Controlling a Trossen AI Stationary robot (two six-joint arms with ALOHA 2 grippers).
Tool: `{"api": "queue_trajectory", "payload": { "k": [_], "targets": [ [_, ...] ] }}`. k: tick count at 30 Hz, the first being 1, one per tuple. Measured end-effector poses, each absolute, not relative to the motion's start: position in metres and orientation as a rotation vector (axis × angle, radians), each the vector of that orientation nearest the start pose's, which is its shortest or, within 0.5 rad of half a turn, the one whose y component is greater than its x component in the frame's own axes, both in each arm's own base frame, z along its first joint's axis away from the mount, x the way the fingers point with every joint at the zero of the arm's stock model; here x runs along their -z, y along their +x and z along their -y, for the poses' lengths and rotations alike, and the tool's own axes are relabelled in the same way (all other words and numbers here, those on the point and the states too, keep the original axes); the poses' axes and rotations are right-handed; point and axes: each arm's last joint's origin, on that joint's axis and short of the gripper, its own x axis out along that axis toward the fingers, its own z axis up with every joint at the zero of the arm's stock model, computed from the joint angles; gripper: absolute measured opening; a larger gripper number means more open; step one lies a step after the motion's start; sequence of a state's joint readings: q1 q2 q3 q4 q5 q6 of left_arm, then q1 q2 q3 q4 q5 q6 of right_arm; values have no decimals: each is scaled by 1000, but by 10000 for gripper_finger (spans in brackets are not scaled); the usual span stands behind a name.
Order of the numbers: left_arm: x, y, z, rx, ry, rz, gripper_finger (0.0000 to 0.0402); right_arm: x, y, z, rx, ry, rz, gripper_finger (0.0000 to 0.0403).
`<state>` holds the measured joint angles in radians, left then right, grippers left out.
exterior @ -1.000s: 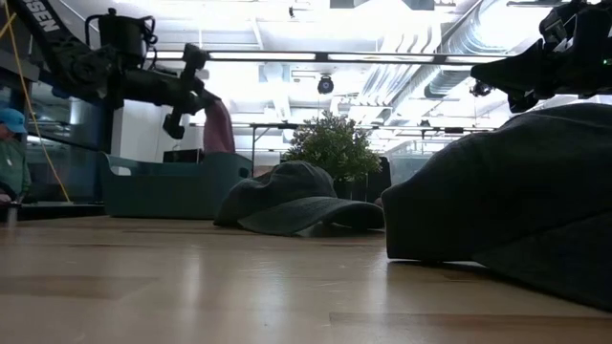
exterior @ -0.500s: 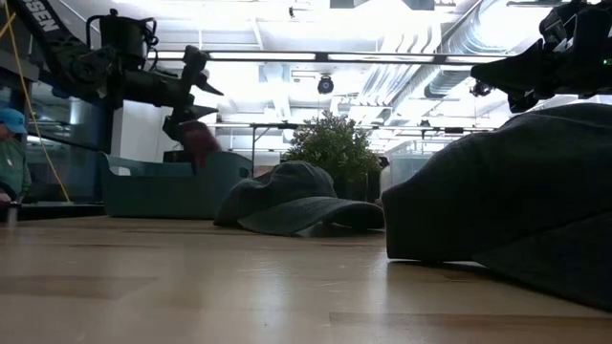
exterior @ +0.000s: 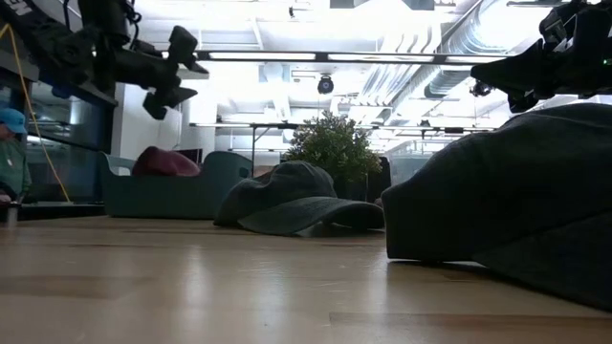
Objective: Pick & Place hat
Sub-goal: Put the bottom dark red cap into the blue bin
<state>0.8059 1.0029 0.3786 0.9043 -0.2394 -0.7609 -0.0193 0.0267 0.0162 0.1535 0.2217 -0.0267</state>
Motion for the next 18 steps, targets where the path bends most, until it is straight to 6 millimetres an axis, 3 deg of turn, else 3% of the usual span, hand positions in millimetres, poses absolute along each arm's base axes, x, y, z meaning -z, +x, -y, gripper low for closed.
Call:
{"api": "queue_trajectory", "payload": {
  "k": [18],
  "targets": [
    [-262,126,-122,-498,-795,366,243,-182,97,8,243,-12,140,0]
  ]
}}
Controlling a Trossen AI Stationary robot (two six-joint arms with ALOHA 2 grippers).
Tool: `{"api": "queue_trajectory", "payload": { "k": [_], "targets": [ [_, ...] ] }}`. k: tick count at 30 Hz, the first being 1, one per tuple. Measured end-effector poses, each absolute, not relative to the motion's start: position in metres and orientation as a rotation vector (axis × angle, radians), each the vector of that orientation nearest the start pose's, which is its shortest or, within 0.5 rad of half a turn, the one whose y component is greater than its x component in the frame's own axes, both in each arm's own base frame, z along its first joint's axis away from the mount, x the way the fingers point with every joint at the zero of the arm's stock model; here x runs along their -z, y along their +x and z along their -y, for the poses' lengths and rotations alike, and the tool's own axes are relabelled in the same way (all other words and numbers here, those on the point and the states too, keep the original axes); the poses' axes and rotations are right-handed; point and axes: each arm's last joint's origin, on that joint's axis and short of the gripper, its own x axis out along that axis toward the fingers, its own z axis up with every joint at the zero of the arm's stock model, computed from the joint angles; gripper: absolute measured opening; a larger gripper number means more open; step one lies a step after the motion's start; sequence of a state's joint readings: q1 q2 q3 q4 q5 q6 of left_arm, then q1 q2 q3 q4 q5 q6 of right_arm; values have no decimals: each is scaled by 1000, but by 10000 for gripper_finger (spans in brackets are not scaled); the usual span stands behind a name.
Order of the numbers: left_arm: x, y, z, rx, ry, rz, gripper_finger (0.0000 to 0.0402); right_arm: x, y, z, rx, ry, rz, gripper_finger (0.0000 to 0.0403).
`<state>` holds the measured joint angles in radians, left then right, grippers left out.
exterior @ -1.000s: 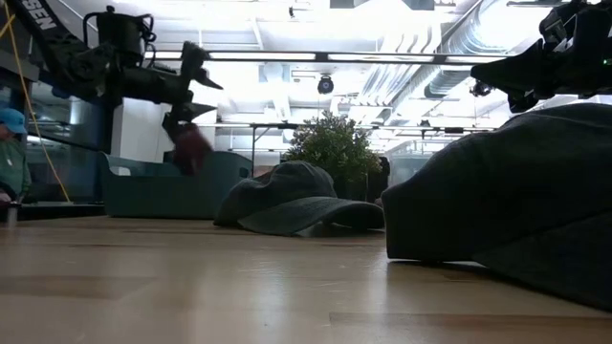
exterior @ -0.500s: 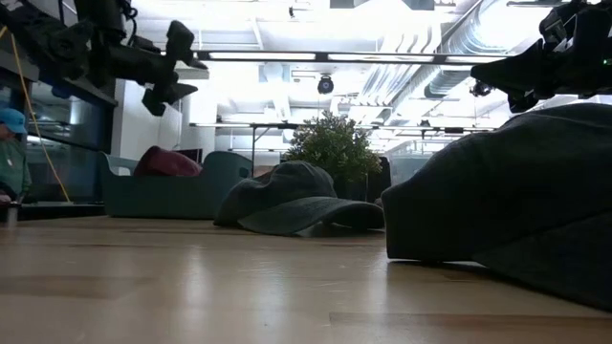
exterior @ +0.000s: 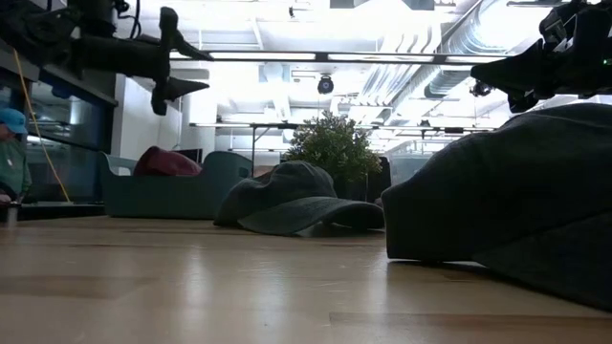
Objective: Pick & Place hat
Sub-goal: Put the bottom dark red cap into the blue bin
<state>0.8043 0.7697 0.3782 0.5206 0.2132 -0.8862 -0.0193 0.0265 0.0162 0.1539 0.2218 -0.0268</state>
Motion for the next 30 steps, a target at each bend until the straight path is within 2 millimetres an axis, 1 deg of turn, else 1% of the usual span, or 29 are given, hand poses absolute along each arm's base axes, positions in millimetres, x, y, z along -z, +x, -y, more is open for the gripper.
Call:
{"api": "queue_trajectory", "payload": {
  "k": [4,6,8,11,14,17,18,19,22,25,27,30],
  "targets": [
    [-252,120,-116,-544,-873,254,239,-182,97,8,242,-12,140,0],
    [-249,118,-111,-531,-912,204,227,-182,97,8,242,-12,140,0],
    [-246,115,-107,-492,-960,153,207,-182,97,8,242,-12,140,0],
    [-247,113,-100,-413,-999,108,159,-182,97,8,242,-12,140,0],
    [-247,110,-95,-341,-1011,69,97,-182,97,8,242,-12,139,0],
    [-246,107,-91,-326,-1021,36,27,-182,97,8,242,-12,140,0],
    [-244,106,-90,-334,-1021,19,14,-182,97,8,242,-12,140,0],
    [-242,105,-89,-343,-1021,3,9,-182,97,8,242,-12,140,0],
    [-236,102,-86,-383,-1023,-50,13,-182,97,8,242,-12,140,0],
    [-228,99,-84,-432,-1062,-121,2,-182,97,8,242,-12,140,0],
    [-223,97,-82,-485,-1094,-167,3,-182,97,8,242,-12,139,0],
    [-225,93,-81,-553,-1097,-222,1,-182,97,8,242,-12,140,0]
  ]
}}
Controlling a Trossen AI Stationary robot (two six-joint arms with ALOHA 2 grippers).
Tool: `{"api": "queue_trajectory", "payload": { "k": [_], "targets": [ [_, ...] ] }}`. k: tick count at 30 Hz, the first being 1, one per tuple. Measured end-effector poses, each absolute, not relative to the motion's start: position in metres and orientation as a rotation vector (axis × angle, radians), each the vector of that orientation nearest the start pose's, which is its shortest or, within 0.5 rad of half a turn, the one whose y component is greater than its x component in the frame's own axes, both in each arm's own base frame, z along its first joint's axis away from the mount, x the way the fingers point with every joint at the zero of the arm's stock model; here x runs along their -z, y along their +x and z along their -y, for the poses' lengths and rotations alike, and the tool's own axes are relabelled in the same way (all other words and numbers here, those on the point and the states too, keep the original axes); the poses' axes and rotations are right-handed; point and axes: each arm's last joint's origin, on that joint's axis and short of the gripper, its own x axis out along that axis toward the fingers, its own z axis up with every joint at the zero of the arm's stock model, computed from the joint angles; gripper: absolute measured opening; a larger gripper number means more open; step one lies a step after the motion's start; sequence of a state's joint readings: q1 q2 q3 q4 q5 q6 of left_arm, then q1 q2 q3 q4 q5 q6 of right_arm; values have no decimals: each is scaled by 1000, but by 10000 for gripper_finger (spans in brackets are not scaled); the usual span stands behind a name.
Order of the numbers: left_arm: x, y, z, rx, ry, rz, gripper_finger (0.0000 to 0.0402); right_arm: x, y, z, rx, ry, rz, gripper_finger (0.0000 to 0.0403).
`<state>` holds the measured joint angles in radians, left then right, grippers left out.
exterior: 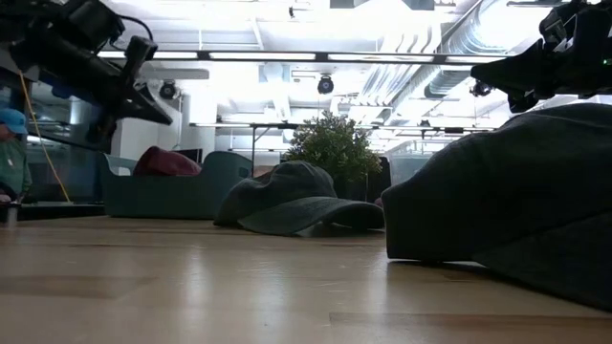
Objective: Pick & Place hat
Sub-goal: Put the bottom dark red cap into the blue bin
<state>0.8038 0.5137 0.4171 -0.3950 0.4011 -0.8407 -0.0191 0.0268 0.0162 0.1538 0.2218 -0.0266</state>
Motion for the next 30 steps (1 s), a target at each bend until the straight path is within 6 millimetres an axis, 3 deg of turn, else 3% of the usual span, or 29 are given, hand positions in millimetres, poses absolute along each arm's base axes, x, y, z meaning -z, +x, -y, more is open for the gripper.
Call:
{"api": "queue_trajectory", "payload": {
  "k": [6,12,17,30],
  "targets": [
    [-236,91,-74,-680,-1108,-314,0,-182,97,8,242,-12,140,0],
    [-229,101,-68,-698,-1175,-414,0,-182,97,8,242,-12,140,0],
    [-220,108,-75,-887,-1179,-417,0,-182,97,8,242,-12,140,0],
    [-207,129,-94,-1034,-1142,-401,0,-182,97,8,246,-12,139,0]
  ]
}}
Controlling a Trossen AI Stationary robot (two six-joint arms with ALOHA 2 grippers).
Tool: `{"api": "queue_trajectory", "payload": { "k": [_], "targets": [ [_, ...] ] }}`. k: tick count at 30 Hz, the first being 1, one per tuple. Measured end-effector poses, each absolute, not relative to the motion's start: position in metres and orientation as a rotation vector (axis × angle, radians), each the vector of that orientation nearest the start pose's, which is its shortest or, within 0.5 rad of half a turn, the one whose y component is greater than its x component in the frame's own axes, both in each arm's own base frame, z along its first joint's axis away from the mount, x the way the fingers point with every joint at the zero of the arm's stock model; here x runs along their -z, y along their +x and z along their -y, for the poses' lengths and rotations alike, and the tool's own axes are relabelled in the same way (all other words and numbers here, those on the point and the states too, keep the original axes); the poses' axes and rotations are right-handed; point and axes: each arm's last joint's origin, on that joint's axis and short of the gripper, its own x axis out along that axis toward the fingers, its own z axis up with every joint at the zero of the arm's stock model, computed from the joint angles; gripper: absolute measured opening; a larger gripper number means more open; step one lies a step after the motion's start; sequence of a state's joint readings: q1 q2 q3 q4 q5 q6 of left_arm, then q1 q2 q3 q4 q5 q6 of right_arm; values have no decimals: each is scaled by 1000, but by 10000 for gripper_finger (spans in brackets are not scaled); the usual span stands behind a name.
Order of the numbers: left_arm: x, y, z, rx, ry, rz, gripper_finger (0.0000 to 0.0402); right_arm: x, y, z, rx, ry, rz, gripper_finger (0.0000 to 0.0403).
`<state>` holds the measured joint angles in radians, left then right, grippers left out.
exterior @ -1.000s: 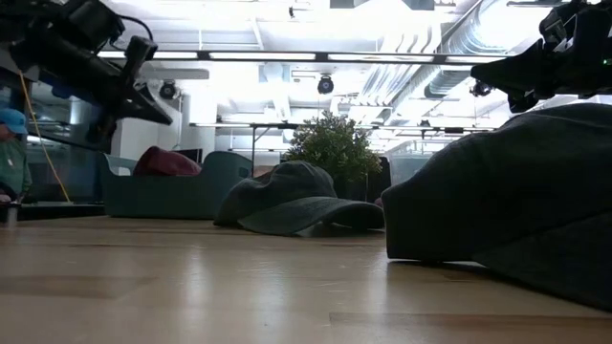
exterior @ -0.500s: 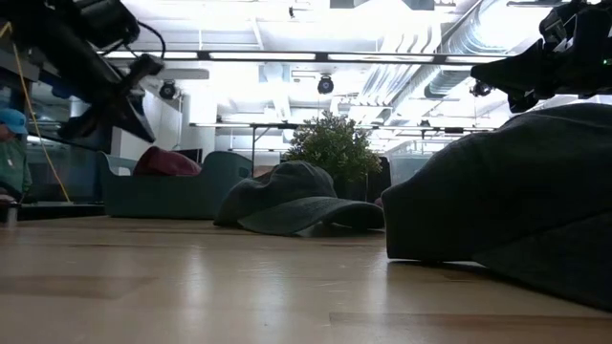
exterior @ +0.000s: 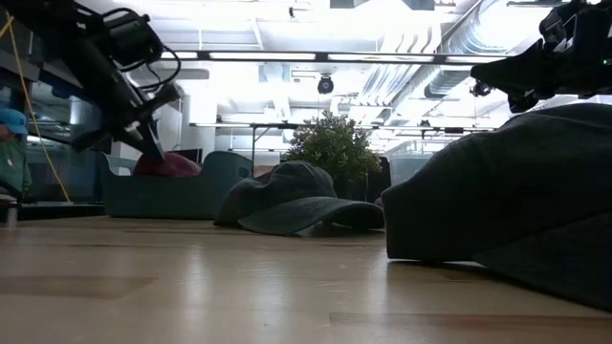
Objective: Pick & Place hat
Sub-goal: Put the bottom dark red cap into the blue bin
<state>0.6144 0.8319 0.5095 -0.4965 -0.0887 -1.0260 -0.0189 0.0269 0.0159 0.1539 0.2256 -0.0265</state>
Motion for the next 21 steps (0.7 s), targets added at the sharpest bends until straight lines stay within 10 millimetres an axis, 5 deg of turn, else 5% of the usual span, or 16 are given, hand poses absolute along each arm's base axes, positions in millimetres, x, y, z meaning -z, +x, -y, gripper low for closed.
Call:
{"api": "queue_trajectory", "payload": {
  "k": [21],
  "targets": [
    [-197,128,-102,-1308,-1014,-393,0,-182,97,8,250,-12,139,0]
  ]
}}
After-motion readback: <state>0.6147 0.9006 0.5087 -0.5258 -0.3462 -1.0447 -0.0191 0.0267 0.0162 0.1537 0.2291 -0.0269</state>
